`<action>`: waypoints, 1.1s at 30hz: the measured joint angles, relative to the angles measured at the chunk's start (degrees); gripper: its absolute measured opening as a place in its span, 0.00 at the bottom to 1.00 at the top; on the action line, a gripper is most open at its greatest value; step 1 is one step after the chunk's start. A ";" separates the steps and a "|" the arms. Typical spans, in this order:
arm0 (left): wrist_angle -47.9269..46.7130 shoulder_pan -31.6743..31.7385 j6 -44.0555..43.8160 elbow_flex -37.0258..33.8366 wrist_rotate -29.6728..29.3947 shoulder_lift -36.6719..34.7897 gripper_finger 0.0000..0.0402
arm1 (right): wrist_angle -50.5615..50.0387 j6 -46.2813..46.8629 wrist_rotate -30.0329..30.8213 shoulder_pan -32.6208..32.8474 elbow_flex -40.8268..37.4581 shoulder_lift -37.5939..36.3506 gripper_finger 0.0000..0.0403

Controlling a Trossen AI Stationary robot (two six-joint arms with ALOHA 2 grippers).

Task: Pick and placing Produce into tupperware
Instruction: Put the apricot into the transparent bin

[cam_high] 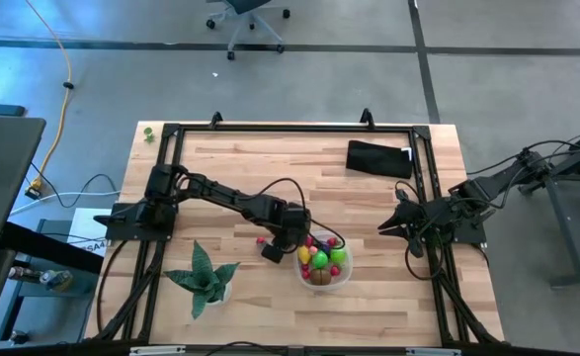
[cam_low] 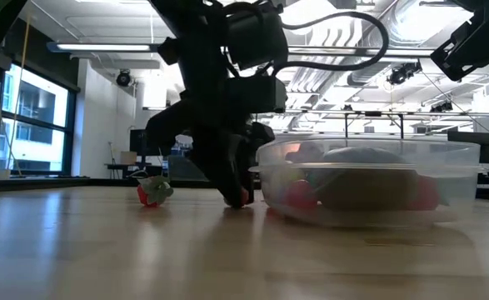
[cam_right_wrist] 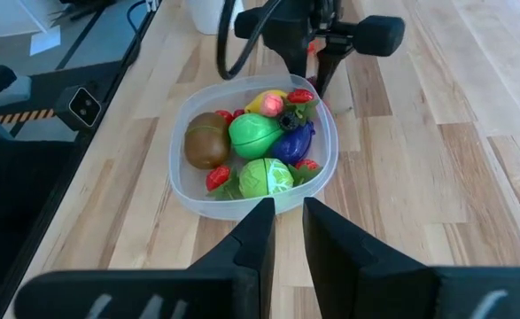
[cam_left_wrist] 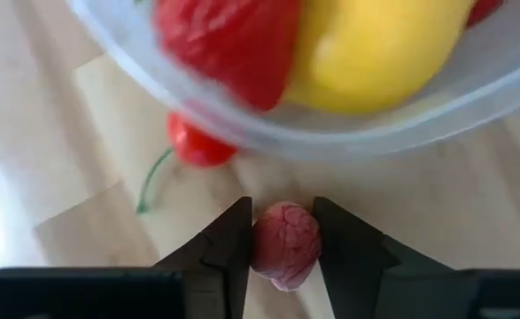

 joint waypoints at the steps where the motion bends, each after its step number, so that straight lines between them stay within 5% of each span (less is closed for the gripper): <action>1: -0.18 0.04 0.01 -0.01 -0.51 -0.26 0.27 | 0.02 0.00 0.00 0.00 0.00 0.00 0.13; 14: -6.05 -1.47 -0.06 8.25 -6.92 -6.35 0.28 | -0.02 -0.01 0.00 0.01 0.00 0.00 0.13; 21: -7.21 -7.21 0.50 15.69 -11.68 -3.57 0.28 | 0.00 0.00 -0.02 0.00 0.00 -0.02 0.13; 33: -6.13 -12.97 -4.70 16.98 -10.71 1.47 0.28 | -0.01 -0.01 -0.01 0.01 0.00 -0.01 0.13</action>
